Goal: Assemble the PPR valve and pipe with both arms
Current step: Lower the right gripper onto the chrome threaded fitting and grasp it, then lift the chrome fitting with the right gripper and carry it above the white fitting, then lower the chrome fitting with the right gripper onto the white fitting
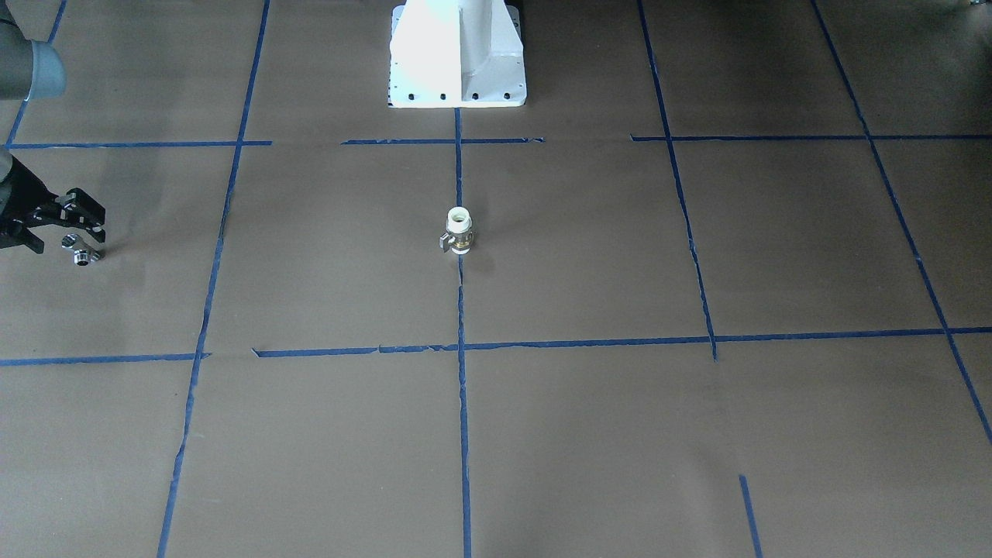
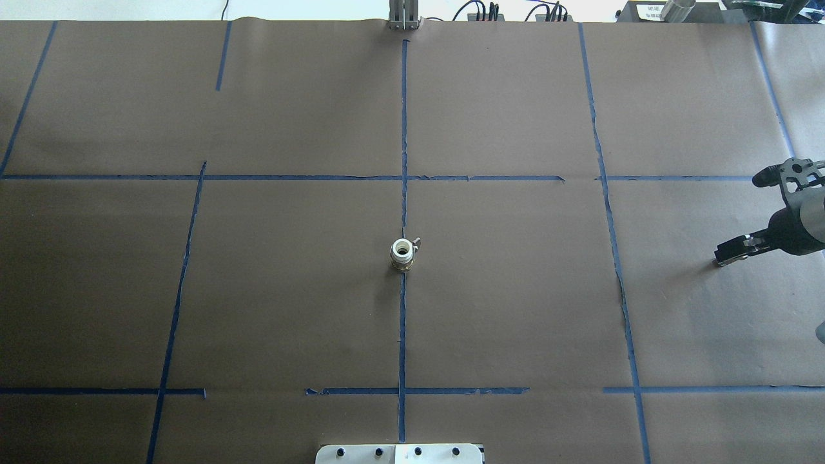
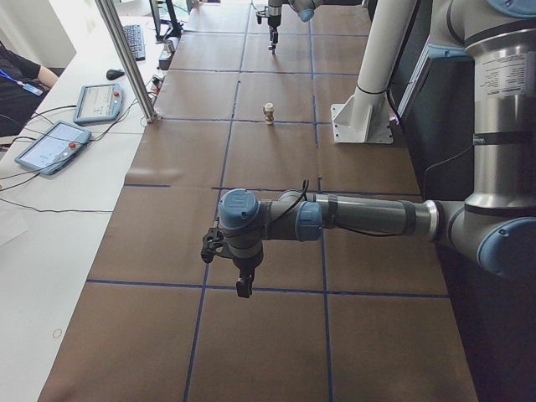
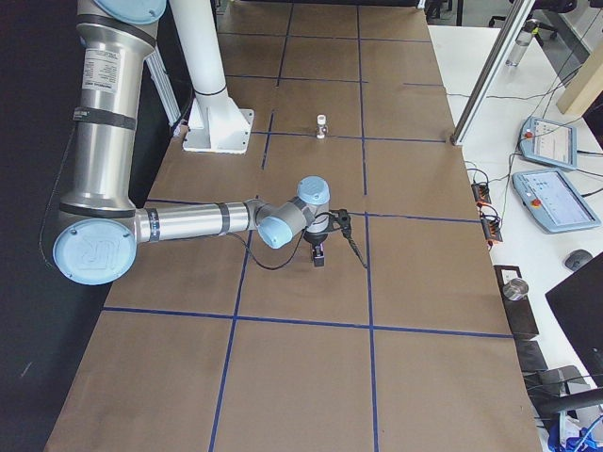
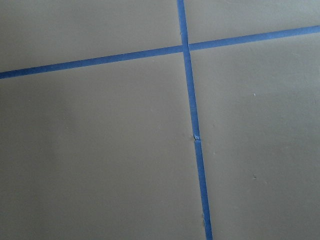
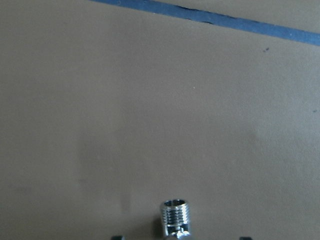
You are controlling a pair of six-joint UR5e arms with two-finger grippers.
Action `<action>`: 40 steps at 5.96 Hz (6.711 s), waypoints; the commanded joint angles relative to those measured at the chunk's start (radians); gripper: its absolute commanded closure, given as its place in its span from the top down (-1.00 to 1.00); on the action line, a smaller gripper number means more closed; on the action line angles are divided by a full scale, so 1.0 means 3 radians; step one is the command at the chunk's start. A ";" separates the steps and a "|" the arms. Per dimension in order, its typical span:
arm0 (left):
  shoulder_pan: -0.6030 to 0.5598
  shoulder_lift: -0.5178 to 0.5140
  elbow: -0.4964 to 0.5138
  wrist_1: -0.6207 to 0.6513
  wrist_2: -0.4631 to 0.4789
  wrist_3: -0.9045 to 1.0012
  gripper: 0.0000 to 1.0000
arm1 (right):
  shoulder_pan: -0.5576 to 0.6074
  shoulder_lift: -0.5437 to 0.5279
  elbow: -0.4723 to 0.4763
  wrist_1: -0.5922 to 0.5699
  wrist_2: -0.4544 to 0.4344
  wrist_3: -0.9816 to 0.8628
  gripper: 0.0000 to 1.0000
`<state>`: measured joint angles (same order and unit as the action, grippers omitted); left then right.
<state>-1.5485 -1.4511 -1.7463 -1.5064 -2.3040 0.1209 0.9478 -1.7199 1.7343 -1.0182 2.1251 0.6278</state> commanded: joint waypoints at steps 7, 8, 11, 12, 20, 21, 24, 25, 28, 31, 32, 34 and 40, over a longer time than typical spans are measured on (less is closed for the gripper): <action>-0.0003 0.0010 -0.0003 0.0000 0.0000 -0.0146 1.00 | -0.0004 0.1101 0.0140 -0.0963 0.0100 0.0614 -1.00; -0.0003 0.0020 -0.0018 0.0000 0.0000 -0.0218 1.00 | -0.0126 0.1536 0.0140 -0.1292 0.0095 0.1002 -1.00; 0.0002 -0.0005 -0.0008 0.0000 0.0000 -0.0249 1.00 | -0.0607 0.2310 0.0135 -0.1509 -0.0113 0.2303 -1.00; 0.0008 -0.0020 0.0007 0.0000 0.0000 -0.0255 1.00 | -0.0810 0.2717 0.0125 -0.1935 -0.0266 0.2274 -1.00; 0.0013 -0.0026 0.0002 -0.0041 -0.0010 -0.0377 1.00 | -0.1692 0.3359 -0.0058 -0.2466 -0.1403 0.0955 -1.00; 0.0013 -0.0026 0.0007 -0.0041 -0.0051 -0.0377 1.00 | -0.1692 0.3396 -0.0120 -0.2466 -0.1408 0.0950 -1.00; 0.0013 -0.0026 0.0007 -0.0041 -0.0056 -0.0377 1.00 | -0.1692 0.3406 -0.0126 -0.2593 -0.1439 0.0879 -1.00; 0.0013 -0.0026 0.0002 -0.0041 -0.0051 -0.0377 1.00 | -0.1692 0.3401 -0.0126 -0.2594 -0.1439 0.0873 -1.00; 0.0013 -0.0026 0.0002 -0.0041 -0.0051 -0.0377 1.00 | -0.1692 0.3417 -0.0156 -0.2614 -0.1444 0.0873 -1.00; 0.0013 -0.0026 -0.0003 -0.0041 -0.0051 -0.0377 1.00 | -0.1717 0.3417 -0.0177 -0.2614 -0.1454 0.0878 -1.00; 0.0013 -0.0026 -0.0008 -0.0046 -0.0051 -0.0383 1.00 | -0.1728 0.3417 -0.0202 -0.2614 -0.1454 0.0878 -1.00; 0.0013 -0.0026 -0.0008 -0.0041 -0.0056 -0.0377 1.00 | -0.1738 0.3417 -0.0254 -0.2609 -0.1495 0.0878 -1.00; 0.0013 -0.0026 -0.0013 -0.0041 -0.0051 -0.0388 1.00 | -0.1753 0.3427 -0.0300 -0.2594 -0.1475 0.0898 0.60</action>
<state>-1.5447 -1.4588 -1.7498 -1.5189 -2.3194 0.0047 0.4223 -0.6919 1.6457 -1.7964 1.6831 0.8925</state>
